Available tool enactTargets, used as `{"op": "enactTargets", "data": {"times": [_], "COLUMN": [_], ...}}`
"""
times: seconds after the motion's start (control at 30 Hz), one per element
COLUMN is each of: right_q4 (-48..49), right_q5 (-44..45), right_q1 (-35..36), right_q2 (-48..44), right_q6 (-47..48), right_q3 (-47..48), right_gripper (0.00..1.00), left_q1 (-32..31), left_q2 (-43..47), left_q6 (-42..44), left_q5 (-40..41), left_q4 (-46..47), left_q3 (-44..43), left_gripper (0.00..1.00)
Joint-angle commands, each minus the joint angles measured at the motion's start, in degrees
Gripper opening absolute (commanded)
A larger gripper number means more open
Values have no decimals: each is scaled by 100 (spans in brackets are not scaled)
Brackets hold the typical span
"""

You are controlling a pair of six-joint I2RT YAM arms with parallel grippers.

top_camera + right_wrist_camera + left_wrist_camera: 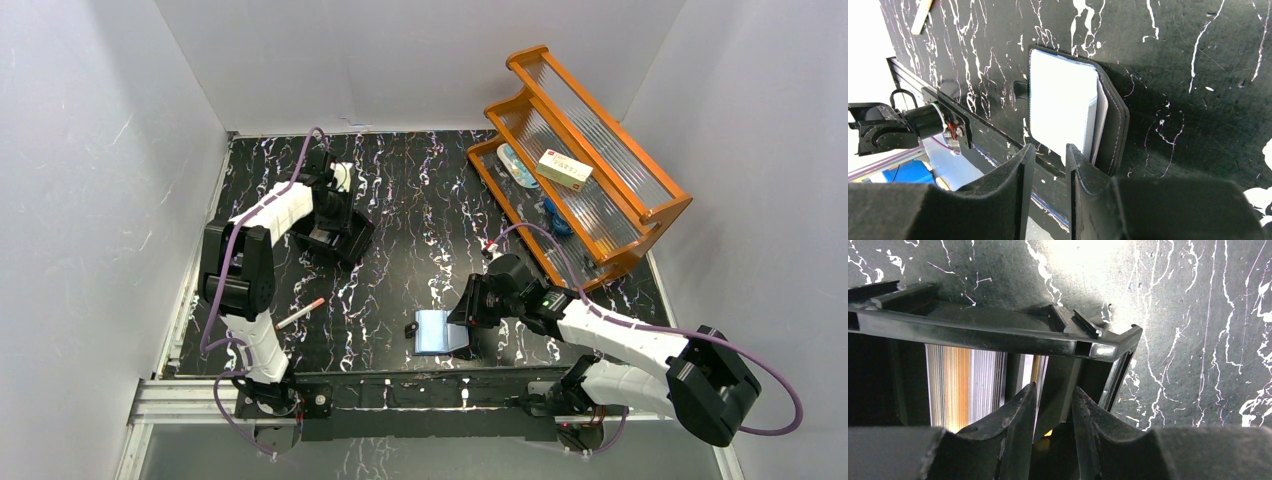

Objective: Put the credit cards into the card holder
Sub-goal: Pick up the credit card from the storage box.

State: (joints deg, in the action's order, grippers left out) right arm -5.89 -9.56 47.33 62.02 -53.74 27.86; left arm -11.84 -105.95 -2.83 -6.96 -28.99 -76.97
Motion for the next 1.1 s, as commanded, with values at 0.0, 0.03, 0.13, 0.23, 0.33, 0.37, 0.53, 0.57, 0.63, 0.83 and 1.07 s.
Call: {"op": "enactTargets", "data": {"times": [0.0,0.03,0.13,0.23,0.33,0.37,0.53,0.57,0.63,0.83,1.07], "right_q4": [141,149,150,170,192,193,185,190,202,211,211], "right_q5": [-27,-28,-46,-54,-72,-86,-110,-108,-108,-122,-131], "right_q1": [29,28,30,31,30,30,28,29,29,31,30], "right_q2": [35,38,47,47,68,75,71,70,66,77,89], "right_q6": [72,66,65,68,62,60,52,48,37,31,9], "right_q3": [152,144,132,139,154,158,136,128,115,122,132], "right_gripper": [37,37,37,37,37,37,37,37,37,37,37], "left_q1": [0,-7,-1,1,-7,-8,-8,-10,-11,-6,-8], "left_q2": [214,250,338,388,413,415,482,506,514,526,766], "left_q6": [-55,-71,-123,-162,-166,-165,-167,-168,-160,-148,-212], "left_q5": [-288,-323,-403,-445,-464,-464,-475,-459,-413,-390,-323], "left_q4": [-43,-51,-47,-46,-44,-45,-42,-45,-45,-87,-254], "left_q3": [101,115,155,197,212,220,261,266,270,257,155], "left_gripper": [30,30,31,30,29,28,23,22,20,7,0]}}
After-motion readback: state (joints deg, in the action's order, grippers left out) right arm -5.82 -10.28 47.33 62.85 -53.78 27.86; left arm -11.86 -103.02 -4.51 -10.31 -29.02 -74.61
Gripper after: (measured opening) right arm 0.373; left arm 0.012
